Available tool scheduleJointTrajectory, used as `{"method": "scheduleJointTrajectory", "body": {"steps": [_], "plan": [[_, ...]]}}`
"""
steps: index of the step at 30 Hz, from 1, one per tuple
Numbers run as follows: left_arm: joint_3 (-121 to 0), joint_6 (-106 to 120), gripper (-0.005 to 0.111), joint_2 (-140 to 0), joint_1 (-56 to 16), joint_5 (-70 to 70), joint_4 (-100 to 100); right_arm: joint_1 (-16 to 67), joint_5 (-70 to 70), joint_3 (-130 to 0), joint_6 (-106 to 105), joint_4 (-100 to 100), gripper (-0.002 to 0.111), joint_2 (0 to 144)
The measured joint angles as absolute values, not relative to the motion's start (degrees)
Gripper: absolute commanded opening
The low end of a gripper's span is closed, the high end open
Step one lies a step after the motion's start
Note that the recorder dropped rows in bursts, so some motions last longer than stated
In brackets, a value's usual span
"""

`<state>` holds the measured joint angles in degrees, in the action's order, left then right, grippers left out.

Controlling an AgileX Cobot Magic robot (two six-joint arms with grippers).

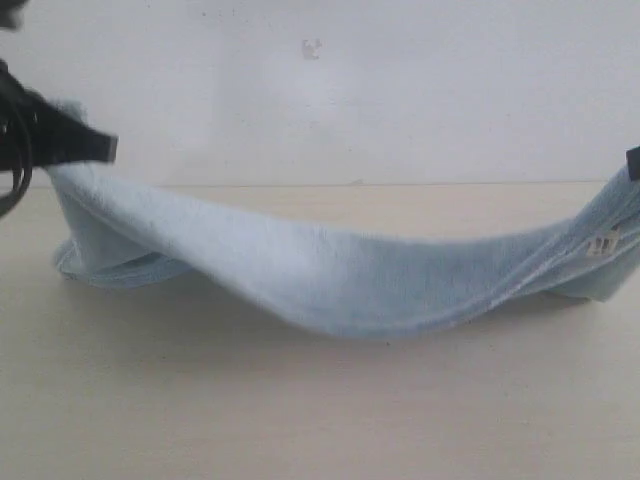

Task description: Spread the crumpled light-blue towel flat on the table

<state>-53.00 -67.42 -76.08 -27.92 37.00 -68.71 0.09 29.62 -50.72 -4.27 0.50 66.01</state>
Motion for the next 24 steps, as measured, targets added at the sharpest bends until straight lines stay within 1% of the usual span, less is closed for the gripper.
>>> {"method": "scheduleJointTrajectory", "body": {"steps": [4,10,13,19,24], "plan": [[-50.3,-57.5,0.004,-74.0,-27.9,36.5,-58.5,0.1,30.1,-50.1,-3.7,0.6,0.000,63.5],[-50.2,-31.1,0.004,-71.6,-27.9,37.3,-35.8,0.1,38.2,-49.7,-3.5,0.6,0.000,61.1],[-50.2,-25.8,0.004,-72.5,-27.9,39.6,-32.6,0.1,38.6,-48.6,-3.4,0.6,0.000,61.3],[-50.2,-23.1,0.004,-76.5,-27.9,49.0,-31.4,0.1,43.2,-46.6,-3.4,0.6,0.000,63.6],[-50.1,-21.2,0.004,-78.8,-27.9,55.0,-30.8,0.1,44.0,-44.8,-3.4,0.6,0.000,64.1]]}}
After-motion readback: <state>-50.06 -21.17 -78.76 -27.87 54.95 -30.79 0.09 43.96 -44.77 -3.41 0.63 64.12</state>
